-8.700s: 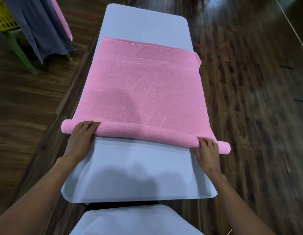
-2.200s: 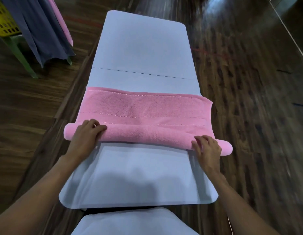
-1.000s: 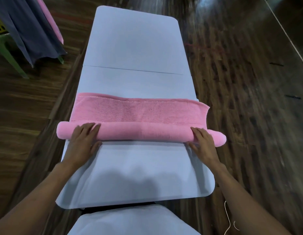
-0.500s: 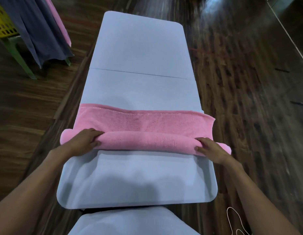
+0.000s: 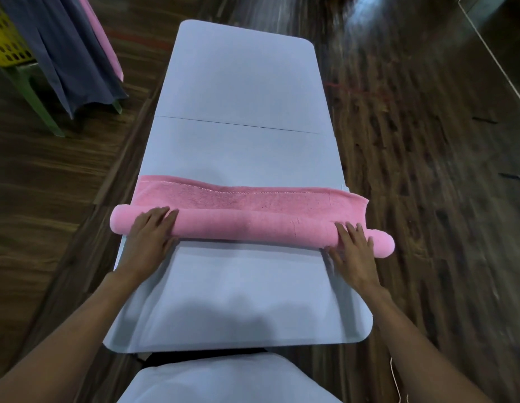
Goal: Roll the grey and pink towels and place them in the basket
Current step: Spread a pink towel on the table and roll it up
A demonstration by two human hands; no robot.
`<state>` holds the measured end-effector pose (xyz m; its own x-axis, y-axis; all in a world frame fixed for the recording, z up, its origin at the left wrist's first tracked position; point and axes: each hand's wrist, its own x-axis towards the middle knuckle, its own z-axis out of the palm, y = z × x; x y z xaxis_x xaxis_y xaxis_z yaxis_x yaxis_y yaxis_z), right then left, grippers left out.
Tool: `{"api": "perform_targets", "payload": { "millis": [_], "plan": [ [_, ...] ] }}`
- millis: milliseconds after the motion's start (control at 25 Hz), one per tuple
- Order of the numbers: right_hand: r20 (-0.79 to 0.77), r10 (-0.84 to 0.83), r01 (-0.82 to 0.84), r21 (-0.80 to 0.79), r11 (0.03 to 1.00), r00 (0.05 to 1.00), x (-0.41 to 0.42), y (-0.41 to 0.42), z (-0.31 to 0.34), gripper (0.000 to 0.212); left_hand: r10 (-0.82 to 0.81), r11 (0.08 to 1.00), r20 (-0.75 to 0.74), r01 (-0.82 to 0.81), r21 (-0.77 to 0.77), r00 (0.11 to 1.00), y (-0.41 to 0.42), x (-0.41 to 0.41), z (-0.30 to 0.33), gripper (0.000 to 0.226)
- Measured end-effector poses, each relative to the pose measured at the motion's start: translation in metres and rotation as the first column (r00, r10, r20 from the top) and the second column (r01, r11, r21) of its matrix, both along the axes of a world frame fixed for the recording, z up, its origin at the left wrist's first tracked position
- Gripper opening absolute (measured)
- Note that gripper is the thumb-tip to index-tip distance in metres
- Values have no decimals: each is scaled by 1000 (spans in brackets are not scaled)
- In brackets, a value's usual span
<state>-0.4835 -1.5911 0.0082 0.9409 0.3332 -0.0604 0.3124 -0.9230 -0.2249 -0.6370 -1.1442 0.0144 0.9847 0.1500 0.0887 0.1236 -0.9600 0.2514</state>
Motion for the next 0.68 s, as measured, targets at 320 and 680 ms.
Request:
{"api": "perform_targets", "payload": {
  "millis": [320,680],
  "plan": [
    [-200,109,-100,53,994,974,11,-11,20,41,-19,997,-90,11,-79,996,9,-1,11,33],
    [-9,-143,138,318,938,990,12,8,35,24,35,975,-45,-44,-220,998,19,21,33,26]
  ]
}}
